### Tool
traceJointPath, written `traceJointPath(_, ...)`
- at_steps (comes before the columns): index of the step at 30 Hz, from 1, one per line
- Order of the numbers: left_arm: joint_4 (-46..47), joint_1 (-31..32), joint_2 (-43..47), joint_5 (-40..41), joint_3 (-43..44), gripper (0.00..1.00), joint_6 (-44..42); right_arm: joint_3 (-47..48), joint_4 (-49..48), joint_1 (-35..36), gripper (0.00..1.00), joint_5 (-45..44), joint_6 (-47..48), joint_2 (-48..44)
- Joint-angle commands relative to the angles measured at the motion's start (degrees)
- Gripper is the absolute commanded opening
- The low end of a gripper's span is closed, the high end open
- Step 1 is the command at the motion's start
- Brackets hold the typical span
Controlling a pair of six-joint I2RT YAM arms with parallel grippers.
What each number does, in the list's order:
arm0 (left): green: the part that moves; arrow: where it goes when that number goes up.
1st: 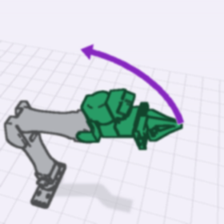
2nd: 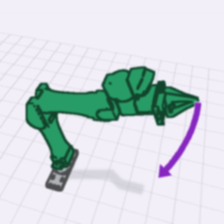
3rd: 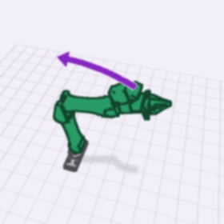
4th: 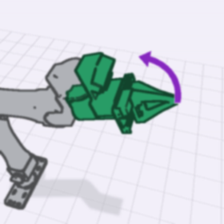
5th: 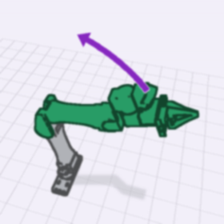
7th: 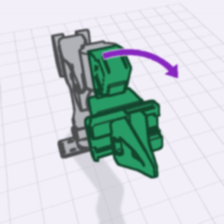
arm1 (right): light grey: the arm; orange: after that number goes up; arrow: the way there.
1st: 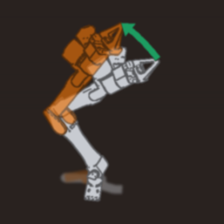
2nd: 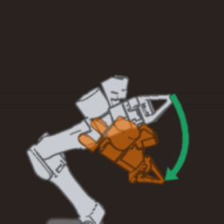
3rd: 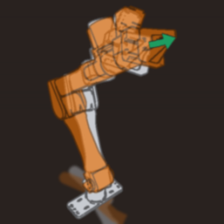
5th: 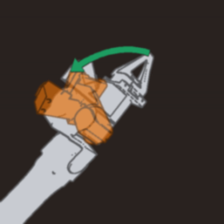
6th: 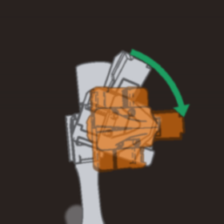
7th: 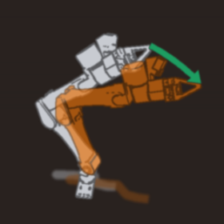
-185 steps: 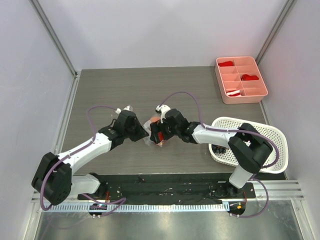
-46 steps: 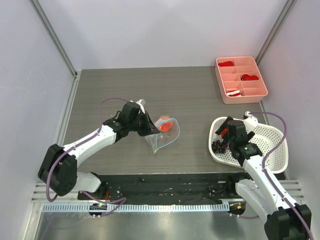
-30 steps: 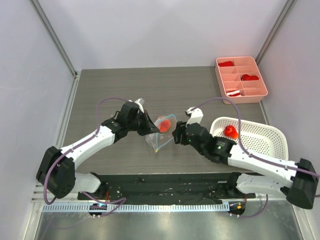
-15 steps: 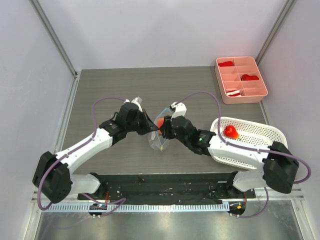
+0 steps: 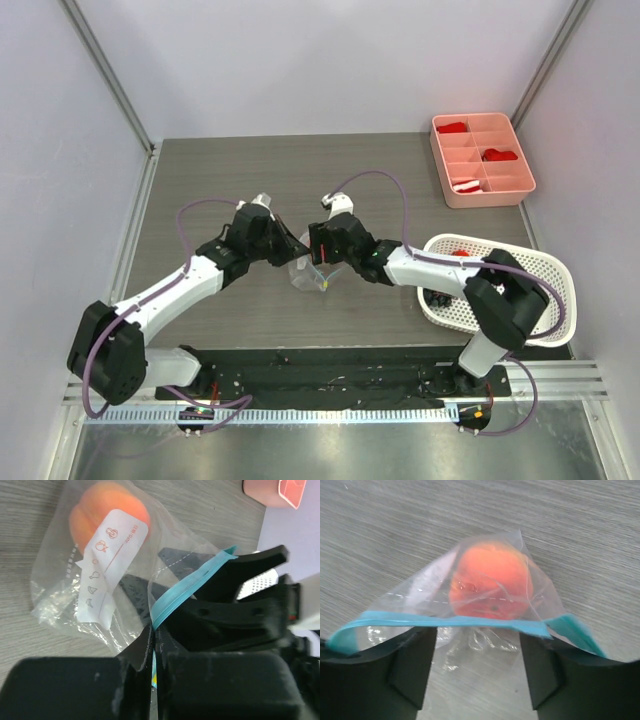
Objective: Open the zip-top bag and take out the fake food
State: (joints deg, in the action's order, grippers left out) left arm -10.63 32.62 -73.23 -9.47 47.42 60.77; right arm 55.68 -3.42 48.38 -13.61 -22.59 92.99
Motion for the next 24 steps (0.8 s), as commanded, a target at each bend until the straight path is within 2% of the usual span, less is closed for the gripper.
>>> traceJointPath(1,4.74,-1.42,-0.51,-0.1,-1.19,0.0,1.28,3.46,-3.79,-0.57,0.77,1.13,6.24,4.21)
traceJointPath(3,5.09,-2.03,-1.03,-0.54,-1.71,0.0,1.37,4.69,-3.7,-0.74,0.83,0.51,6.68,6.58)
traceJointPath(4,5.27,-2.3,-1.12,-0.72,-1.89,0.0,1.28,4.87,-4.48,-0.83,0.92,0.25,7.38,7.29)
traceJointPath(5,5.36,-2.39,-1.21,-0.72,-2.07,0.0,1.19,4.7,-5.71,-0.83,0.97,0.33,7.82,8.25)
traceJointPath(7,5.97,-2.91,-1.04,-0.98,-2.85,0.0,1.1,3.82,-9.3,-0.83,1.0,0.6,8.96,8.7)
traceJointPath(13,3.0,-3.09,0.28,-0.64,-1.63,0.0,-2.32,-1.53,-18.71,-1.53,1.0,4.37,7.57,5.45)
traceJointPath(17,-5.17,-3.09,0.81,4.19,2.14,0.0,-6.8,-3.47,-16.36,-3.11,1.0,3.66,5.19,3.17)
traceJointPath(22,-3.17,-3.09,2.83,2.44,1.8,0.0,-8.21,-3.74,-16.01,-3.38,1.0,10.52,4.84,1.14)
traceJointPath(24,-3.25,-3.09,2.92,4.45,2.15,0.0,-8.56,-2.34,-14.87,-3.38,1.0,11.84,4.83,1.31)
